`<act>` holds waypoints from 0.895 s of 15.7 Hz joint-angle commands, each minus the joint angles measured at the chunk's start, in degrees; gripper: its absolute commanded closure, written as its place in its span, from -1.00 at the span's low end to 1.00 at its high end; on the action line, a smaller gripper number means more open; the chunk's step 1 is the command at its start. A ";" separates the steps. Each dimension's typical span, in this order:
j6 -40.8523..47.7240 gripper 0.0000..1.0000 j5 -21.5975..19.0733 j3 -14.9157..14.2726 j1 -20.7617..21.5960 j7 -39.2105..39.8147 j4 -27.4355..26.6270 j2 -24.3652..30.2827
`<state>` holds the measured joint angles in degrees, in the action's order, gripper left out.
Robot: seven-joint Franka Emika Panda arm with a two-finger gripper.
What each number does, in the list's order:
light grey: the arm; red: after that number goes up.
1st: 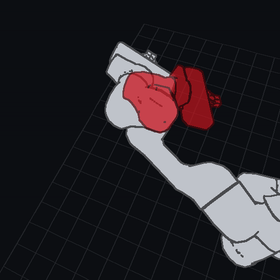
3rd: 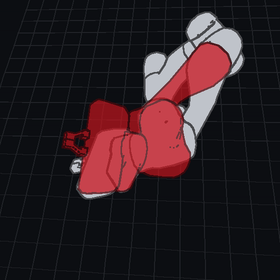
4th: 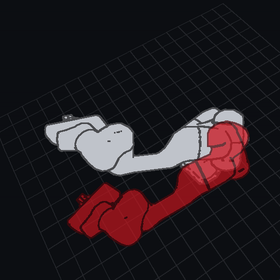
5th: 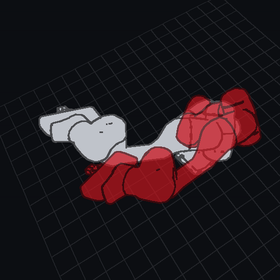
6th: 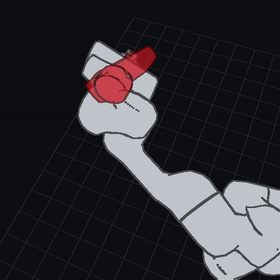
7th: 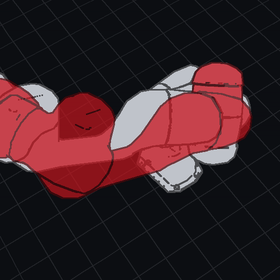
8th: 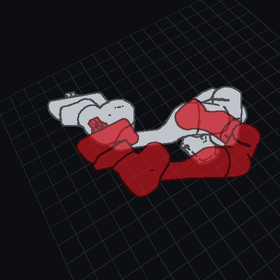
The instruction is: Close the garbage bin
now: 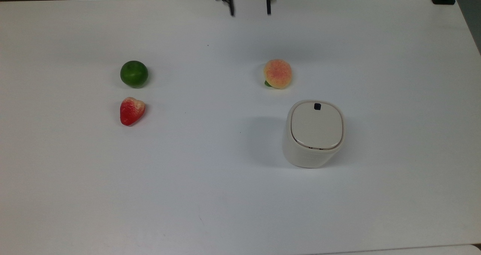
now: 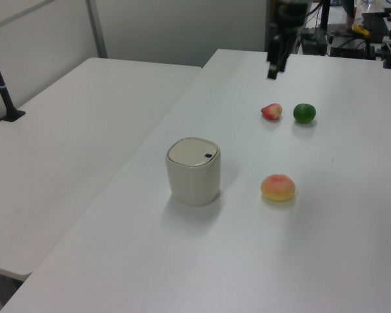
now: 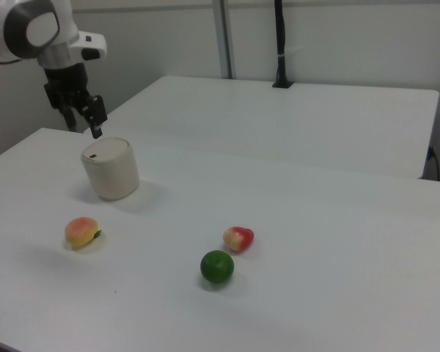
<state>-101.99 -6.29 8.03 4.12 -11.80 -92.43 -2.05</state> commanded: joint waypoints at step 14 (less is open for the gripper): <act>4.36 -1.00 2.07 -11.81 1.85 9.40 -0.90 4.25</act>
<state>-94.09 -5.28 -2.66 4.80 -7.58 -92.63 2.67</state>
